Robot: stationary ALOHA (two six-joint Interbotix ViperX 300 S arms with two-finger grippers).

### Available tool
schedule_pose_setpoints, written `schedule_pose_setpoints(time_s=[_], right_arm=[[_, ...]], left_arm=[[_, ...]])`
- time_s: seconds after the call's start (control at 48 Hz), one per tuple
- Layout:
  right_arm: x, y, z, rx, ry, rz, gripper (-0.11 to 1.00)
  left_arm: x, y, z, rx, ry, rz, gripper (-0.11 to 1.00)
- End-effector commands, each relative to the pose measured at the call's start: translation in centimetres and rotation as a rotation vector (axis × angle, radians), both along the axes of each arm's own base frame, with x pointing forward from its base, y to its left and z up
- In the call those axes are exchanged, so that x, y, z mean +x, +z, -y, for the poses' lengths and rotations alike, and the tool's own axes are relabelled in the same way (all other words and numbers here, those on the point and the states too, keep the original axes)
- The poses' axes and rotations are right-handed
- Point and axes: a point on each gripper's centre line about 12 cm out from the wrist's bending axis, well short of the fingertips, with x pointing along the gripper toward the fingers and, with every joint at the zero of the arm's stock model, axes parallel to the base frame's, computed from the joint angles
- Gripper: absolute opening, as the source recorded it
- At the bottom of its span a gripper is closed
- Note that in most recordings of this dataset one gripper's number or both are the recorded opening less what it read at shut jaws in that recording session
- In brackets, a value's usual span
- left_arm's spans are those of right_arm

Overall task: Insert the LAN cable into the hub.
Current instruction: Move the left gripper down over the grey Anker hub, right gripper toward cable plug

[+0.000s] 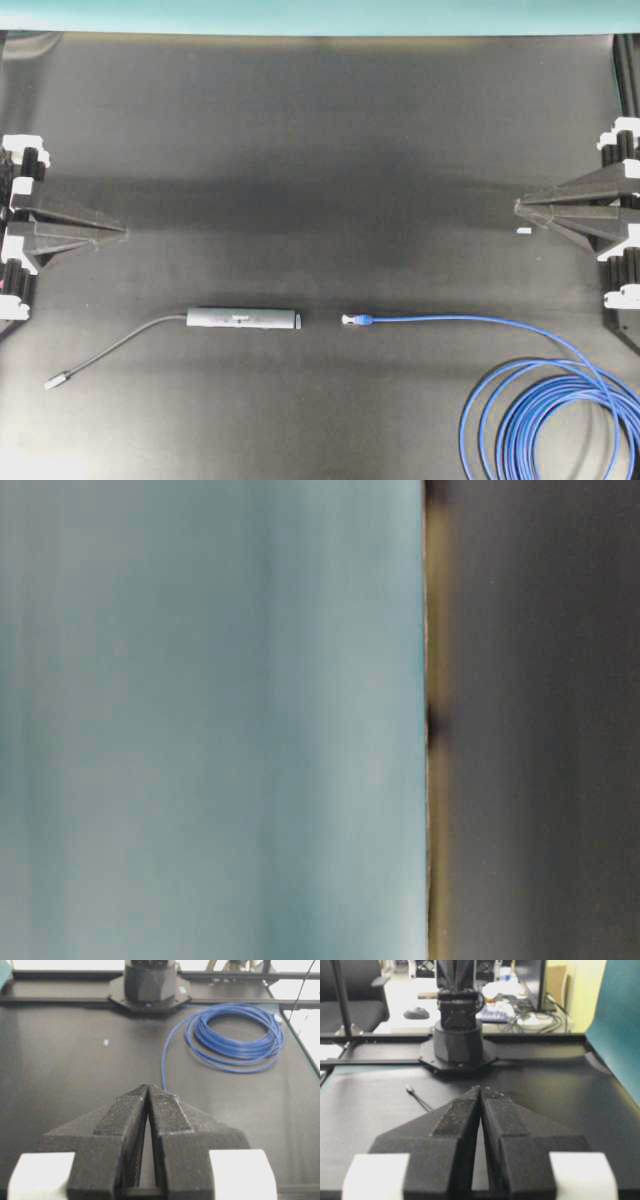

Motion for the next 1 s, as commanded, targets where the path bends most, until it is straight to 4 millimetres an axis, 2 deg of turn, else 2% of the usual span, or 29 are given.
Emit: schedule_pose_setpoints(time_s=[0.0,0.083,0.125,0.271,0.479,0.729,0.791,0.854,0.979], right_arm=[[0.3,0.0,0.3,0.001,-0.016,-0.005,0.03],[0.5,0.2,0.3,0.029,-0.012,-0.012,0.03],[0.7,0.4,0.3,0.039,-0.012,-0.018,-0.01],[1.6,-0.1,0.2,0.067,-0.01,-0.12,-0.01],[2.9,-1.9,0.2,0.079,-0.014,-0.275,-0.01],[4.3,-4.4,0.2,0.119,-0.024,-0.395,-0.01],[4.7,-4.9,0.2,0.131,-0.026,-0.418,0.0],[5.1,-5.3,0.2,0.14,-0.029,-0.438,0.0],[5.7,-6.6,0.2,0.143,-0.031,-0.494,0.05]], left_arm=[[0.9,-0.1,-0.2,0.013,0.005,-0.028,0.06],[1.5,-0.1,-0.2,-0.006,0.005,-0.04,0.0],[1.8,0.1,-0.2,-0.009,0.004,-0.04,0.0],[2.9,0.5,-0.2,-0.049,-0.002,-0.043,0.0],[4.7,-2.1,-0.2,-0.116,-0.004,-0.114,0.0],[5.7,-4.1,-0.4,-0.124,-0.004,-0.073,0.01],[5.8,-4.8,0.1,-0.123,-0.02,-0.085,0.07],[5.9,-5.3,0.3,-0.121,-0.028,-0.091,0.19],[6.1,-6.3,1.0,-0.108,-0.058,-0.09,0.55]])
